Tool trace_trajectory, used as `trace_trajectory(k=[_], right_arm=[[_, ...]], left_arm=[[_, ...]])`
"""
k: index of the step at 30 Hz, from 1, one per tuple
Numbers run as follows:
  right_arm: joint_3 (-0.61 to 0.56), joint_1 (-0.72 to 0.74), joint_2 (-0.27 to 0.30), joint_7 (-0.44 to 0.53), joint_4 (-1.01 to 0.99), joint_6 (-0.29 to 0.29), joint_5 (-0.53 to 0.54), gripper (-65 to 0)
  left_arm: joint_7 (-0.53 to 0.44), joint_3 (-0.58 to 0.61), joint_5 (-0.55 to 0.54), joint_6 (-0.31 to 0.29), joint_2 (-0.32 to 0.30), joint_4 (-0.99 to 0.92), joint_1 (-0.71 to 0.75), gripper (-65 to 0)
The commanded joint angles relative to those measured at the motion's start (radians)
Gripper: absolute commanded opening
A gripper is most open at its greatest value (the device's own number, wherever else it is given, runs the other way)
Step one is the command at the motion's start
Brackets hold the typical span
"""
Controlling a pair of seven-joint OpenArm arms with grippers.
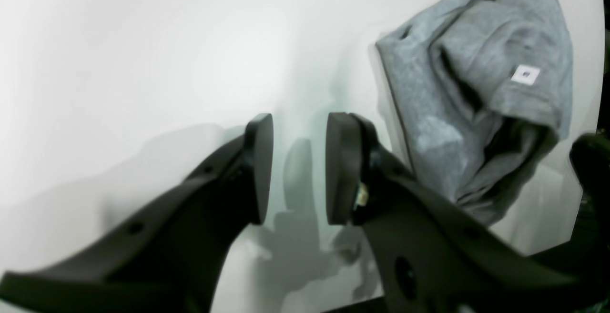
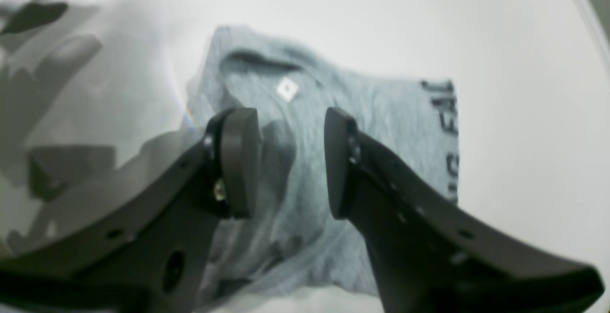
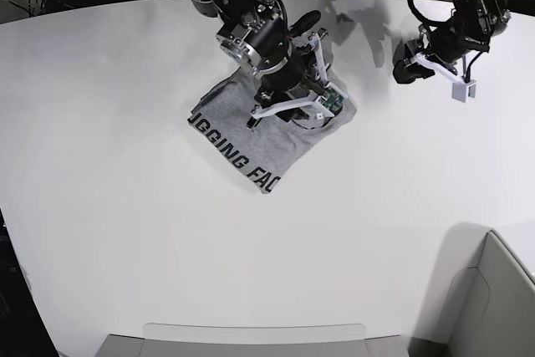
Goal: Fold the T-shirt properly
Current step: 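Grasp the bundle's sides with both grippers and rotate it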
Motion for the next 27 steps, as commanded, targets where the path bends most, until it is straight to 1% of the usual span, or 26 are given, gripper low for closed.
trace_trajectory(k=[1,3,5,7,9,11,13,16,17,19,20,22,24,27], right_arm=[[0.006,0.015,-0.011,0.022,0.024,-0.001,0.012,-42.7],[0.017,0.027,-0.009,0.023,0.038,-0.001,0.052,-42.7],[0.063,0.038,-0.005,0.025,0.051,-0.001,0.095,-42.8],[0.140,0.061,-0.005,0.032,0.050,-0.001,0.150,-43.7],[0.241,0.083,-0.003,0.062,0.045,-0.001,0.225,-45.9],[0.336,0.104,0.017,0.078,0.042,-0.001,0.307,-49.4],[0.428,0.139,0.046,0.075,0.015,-0.001,0.429,-55.2],[0.527,0.173,0.117,0.075,-0.061,-0.001,0.594,-64.0],[0.546,0.176,0.143,0.075,-0.090,-0.001,0.641,-65.0],[0.557,0.181,0.201,0.075,-0.147,-0.001,0.715,-65.0],[0.557,0.181,0.226,0.080,-0.173,-0.001,0.738,-65.0],[0.557,0.179,0.269,0.082,-0.231,-0.001,0.787,-65.0],[0.557,0.176,0.290,0.097,-0.280,-0.001,0.810,-65.0],[0.554,0.170,0.301,0.132,-0.326,-0.001,0.810,-65.0]], left_arm=[[-0.006,-0.007,-0.015,-0.004,-0.012,0.013,-0.004,-45.4],[-0.006,-0.007,-0.015,-0.004,-0.012,0.013,-0.004,-45.4],[-0.007,-0.007,-0.015,-0.004,-0.012,0.013,-0.004,-45.4],[-0.009,-0.007,-0.015,-0.004,-0.011,0.013,-0.006,-45.4],[-0.009,-0.005,-0.015,-0.004,-0.011,0.013,-0.026,-47.0],[-0.009,-0.005,-0.015,-0.004,-0.009,0.013,-0.052,-49.3],[-0.009,0.000,-0.015,-0.004,-0.008,0.013,-0.082,-52.0],[-0.009,0.003,-0.020,-0.004,-0.006,0.018,-0.133,-56.1],[-0.009,0.003,-0.023,-0.004,-0.006,0.023,-0.150,-58.1],[-0.009,0.003,-0.023,-0.004,-0.005,0.058,-0.170,-62.5],[-0.009,0.003,-0.023,-0.005,-0.005,0.076,-0.174,-64.3],[-0.009,0.030,-0.022,-0.007,-0.005,0.116,-0.181,-65.0],[-0.010,0.079,-0.020,-0.007,-0.005,0.136,-0.181,-65.0],[-0.010,0.168,-0.018,-0.008,-0.005,0.138,-0.182,-65.0]])
